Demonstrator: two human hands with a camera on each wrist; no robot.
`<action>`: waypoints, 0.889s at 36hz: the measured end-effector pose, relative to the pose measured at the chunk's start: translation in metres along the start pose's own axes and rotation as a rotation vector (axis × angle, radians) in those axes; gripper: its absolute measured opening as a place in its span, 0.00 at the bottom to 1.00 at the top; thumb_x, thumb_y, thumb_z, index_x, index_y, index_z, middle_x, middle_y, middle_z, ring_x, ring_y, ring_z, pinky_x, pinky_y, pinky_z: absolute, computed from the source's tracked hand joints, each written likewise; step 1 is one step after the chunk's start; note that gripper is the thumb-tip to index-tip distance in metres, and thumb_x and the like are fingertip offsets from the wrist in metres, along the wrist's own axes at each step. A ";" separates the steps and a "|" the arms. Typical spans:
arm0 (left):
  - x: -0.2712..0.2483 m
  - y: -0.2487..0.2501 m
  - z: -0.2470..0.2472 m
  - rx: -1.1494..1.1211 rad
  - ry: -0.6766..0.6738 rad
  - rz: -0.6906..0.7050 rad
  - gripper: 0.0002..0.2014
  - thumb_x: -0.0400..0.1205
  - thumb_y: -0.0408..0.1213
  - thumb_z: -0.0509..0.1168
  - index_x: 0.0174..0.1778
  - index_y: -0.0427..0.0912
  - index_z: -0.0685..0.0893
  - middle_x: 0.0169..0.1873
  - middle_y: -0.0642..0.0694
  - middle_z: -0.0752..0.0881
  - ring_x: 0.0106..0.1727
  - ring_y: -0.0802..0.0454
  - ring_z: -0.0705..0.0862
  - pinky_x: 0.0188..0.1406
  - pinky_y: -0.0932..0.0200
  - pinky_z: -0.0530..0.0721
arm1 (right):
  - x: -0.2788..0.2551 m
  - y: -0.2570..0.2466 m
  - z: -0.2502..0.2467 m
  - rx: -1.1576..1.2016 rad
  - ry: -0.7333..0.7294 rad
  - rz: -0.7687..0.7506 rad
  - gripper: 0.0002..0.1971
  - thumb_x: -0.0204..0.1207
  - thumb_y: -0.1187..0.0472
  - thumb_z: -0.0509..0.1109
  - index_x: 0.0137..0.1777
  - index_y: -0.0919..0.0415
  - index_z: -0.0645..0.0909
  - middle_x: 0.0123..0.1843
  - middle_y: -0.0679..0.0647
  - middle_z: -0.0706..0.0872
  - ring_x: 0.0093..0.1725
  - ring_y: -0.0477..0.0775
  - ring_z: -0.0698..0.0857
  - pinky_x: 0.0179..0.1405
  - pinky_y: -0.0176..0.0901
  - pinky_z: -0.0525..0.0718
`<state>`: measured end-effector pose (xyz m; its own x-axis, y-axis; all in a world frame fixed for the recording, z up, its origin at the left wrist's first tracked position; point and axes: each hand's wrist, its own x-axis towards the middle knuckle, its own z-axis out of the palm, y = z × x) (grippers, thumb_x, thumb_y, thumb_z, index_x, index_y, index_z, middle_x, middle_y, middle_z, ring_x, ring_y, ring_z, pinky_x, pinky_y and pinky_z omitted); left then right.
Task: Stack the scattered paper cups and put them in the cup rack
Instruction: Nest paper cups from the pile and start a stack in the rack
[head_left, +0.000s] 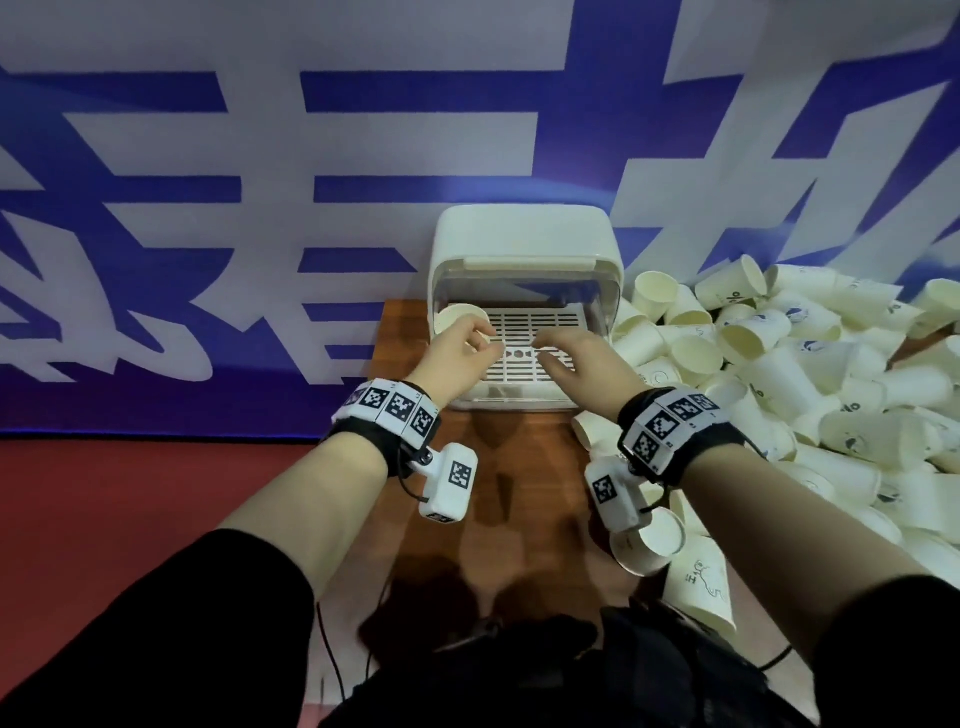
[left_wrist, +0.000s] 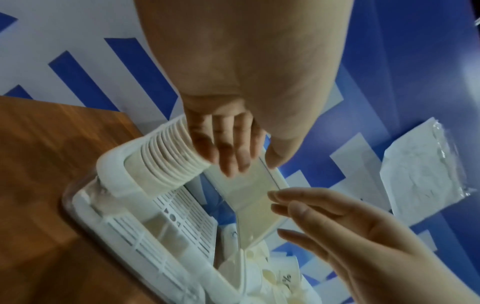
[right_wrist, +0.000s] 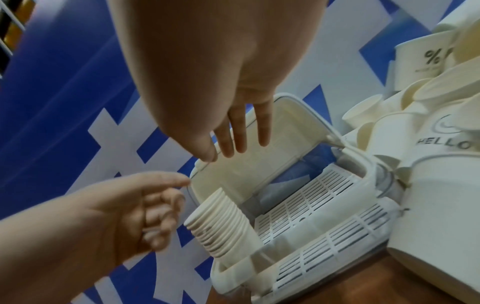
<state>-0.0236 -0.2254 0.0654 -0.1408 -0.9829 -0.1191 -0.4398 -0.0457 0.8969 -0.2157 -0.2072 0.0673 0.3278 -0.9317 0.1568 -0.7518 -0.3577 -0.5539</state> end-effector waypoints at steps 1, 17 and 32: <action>-0.004 0.001 0.007 0.013 -0.057 -0.012 0.10 0.82 0.40 0.66 0.57 0.42 0.79 0.43 0.46 0.81 0.36 0.52 0.82 0.32 0.63 0.81 | -0.006 0.002 -0.003 0.012 0.006 0.018 0.12 0.83 0.60 0.62 0.61 0.62 0.82 0.61 0.56 0.86 0.62 0.55 0.82 0.64 0.47 0.77; -0.058 -0.012 0.108 0.338 -0.455 0.012 0.10 0.78 0.42 0.72 0.52 0.44 0.86 0.41 0.52 0.84 0.38 0.56 0.81 0.46 0.57 0.81 | -0.106 0.034 -0.036 -0.063 -0.137 0.305 0.09 0.80 0.58 0.63 0.50 0.58 0.84 0.48 0.54 0.88 0.47 0.54 0.84 0.47 0.46 0.81; -0.095 -0.009 0.172 0.479 -0.579 0.235 0.33 0.74 0.43 0.76 0.73 0.43 0.72 0.64 0.43 0.71 0.66 0.46 0.74 0.68 0.56 0.72 | -0.188 0.064 -0.042 -0.266 -0.286 0.355 0.13 0.73 0.66 0.64 0.55 0.56 0.84 0.55 0.50 0.84 0.60 0.53 0.77 0.55 0.40 0.63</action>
<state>-0.1592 -0.1006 -0.0047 -0.6597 -0.7015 -0.2698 -0.6568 0.3636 0.6606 -0.3493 -0.0576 0.0364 0.1415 -0.9571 -0.2527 -0.9521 -0.0617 -0.2994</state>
